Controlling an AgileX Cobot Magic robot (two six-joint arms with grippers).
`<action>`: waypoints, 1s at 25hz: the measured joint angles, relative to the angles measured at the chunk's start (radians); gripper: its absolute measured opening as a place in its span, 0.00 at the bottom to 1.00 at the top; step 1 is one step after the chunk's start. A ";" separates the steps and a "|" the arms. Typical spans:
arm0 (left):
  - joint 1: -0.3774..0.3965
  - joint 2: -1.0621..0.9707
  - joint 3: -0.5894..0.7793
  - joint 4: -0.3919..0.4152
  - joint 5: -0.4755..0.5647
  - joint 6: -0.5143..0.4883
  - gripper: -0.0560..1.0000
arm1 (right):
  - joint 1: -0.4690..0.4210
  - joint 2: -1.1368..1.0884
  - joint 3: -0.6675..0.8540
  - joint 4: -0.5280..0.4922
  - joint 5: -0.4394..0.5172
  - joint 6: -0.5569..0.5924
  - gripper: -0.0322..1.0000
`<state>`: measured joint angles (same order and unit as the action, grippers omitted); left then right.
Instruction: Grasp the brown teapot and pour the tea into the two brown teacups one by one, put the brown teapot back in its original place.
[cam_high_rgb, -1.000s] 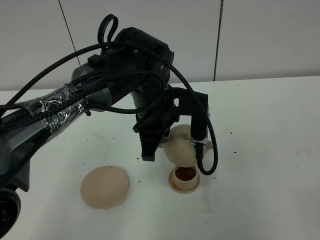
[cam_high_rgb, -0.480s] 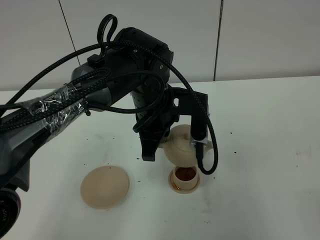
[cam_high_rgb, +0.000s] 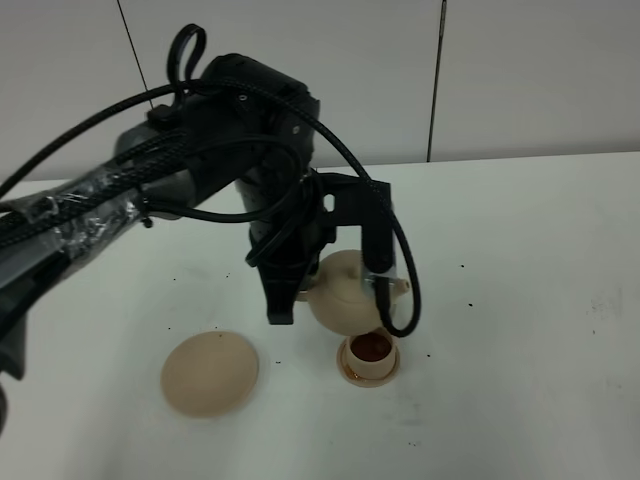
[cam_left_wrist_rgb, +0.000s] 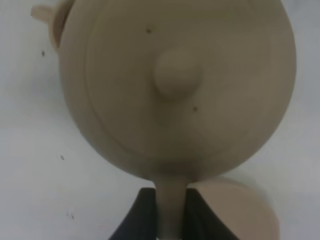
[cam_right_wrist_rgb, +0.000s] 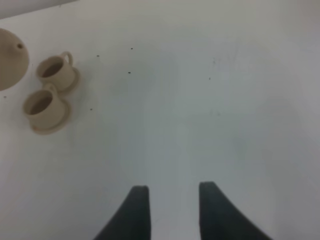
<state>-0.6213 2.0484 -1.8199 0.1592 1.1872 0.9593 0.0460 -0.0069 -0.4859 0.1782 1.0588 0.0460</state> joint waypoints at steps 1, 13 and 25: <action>0.012 -0.014 0.022 0.000 0.000 -0.006 0.21 | 0.000 0.000 0.000 0.000 0.000 0.000 0.26; 0.134 -0.178 0.313 0.063 -0.001 -0.064 0.21 | 0.000 0.000 0.000 0.001 0.000 0.000 0.26; 0.177 -0.181 0.487 0.106 -0.076 -0.079 0.21 | 0.000 0.000 0.000 0.001 0.000 0.000 0.26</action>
<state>-0.4445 1.8671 -1.3329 0.2657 1.1109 0.8802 0.0460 -0.0069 -0.4859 0.1789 1.0588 0.0460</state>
